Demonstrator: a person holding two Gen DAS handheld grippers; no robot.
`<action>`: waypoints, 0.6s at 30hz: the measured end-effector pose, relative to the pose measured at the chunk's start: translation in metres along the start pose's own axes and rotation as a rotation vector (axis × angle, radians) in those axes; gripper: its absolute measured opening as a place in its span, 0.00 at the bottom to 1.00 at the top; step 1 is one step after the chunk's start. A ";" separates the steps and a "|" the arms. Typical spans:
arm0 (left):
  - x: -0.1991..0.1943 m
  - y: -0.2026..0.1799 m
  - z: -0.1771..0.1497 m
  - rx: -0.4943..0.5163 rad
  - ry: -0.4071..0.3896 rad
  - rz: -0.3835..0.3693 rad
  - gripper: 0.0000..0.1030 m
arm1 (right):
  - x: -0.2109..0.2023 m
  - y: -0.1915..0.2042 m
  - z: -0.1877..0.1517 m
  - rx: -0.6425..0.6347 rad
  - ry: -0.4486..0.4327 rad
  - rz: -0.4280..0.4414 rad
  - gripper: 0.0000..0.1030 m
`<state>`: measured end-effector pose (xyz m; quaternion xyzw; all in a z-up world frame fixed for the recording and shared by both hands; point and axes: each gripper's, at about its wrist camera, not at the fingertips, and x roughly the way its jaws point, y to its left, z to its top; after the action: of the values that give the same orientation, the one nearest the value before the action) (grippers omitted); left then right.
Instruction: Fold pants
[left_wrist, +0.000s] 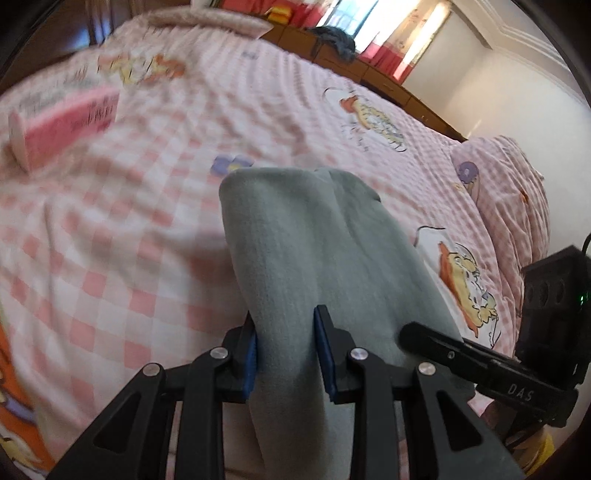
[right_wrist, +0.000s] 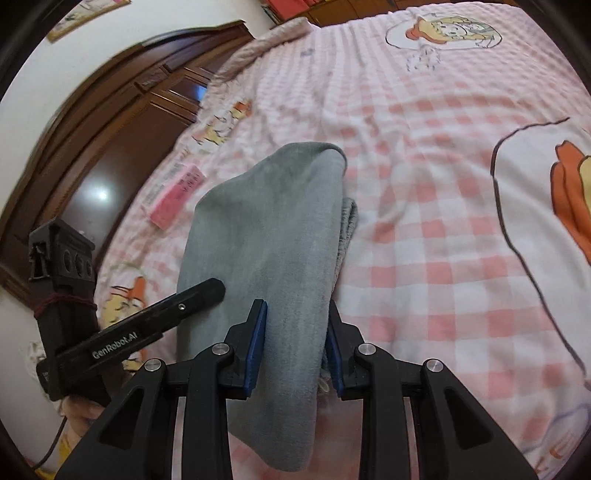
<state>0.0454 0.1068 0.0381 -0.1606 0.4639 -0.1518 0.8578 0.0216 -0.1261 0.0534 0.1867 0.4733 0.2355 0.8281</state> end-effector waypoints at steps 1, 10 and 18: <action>0.005 0.006 0.000 -0.016 0.006 -0.011 0.30 | 0.003 -0.001 -0.001 -0.006 0.001 -0.009 0.31; -0.005 0.012 -0.008 -0.062 -0.014 -0.008 0.37 | -0.009 -0.007 -0.006 -0.008 0.016 -0.028 0.33; -0.038 0.004 -0.038 -0.045 -0.018 0.084 0.37 | -0.040 -0.007 -0.024 -0.104 -0.013 -0.122 0.33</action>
<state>-0.0063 0.1214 0.0450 -0.1616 0.4660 -0.1037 0.8637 -0.0154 -0.1522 0.0657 0.1157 0.4653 0.2078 0.8526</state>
